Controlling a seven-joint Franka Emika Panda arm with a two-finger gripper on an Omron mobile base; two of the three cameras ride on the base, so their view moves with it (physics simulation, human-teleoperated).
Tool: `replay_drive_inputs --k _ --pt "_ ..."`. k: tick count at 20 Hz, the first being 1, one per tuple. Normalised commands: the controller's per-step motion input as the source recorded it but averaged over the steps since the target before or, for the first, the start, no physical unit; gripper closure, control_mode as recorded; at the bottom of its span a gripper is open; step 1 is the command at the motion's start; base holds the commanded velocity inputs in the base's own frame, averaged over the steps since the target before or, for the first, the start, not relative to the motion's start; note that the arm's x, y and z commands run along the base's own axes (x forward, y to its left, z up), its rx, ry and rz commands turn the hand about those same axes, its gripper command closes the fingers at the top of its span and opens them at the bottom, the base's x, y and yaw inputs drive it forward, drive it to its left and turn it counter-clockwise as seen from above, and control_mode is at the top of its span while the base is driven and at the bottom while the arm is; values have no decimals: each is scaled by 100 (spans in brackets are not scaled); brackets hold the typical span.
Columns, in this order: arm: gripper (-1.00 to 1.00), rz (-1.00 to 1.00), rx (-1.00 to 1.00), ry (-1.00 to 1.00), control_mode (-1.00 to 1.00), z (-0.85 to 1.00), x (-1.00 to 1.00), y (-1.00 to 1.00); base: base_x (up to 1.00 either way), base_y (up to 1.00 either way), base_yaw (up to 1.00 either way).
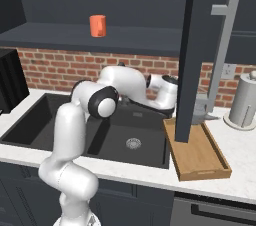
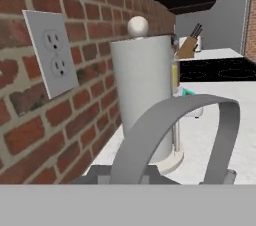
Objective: Pick the kettle from the counter and place it on the tray. Then pick the mug from the cabinet and place it on the tray. Then close the cabinet doors.
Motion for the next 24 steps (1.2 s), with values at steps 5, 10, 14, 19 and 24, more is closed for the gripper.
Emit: replay_drive_inputs --k 5,10,14,19,24 --pt "100 -2 -10 8 -100 -62 -44 -7 0 0 0" --pt "100 -5 -9 11 -100 -47 -47 2 0 0 0" --pt "100 -7 -8 12 -100 -30 -43 1 0 0 0" --pt "100 -10 -8 14 -100 -12 -47 0 0 0 0" --pt "100 -10 -10 11 -100 -9 -51 4 0 0 0"
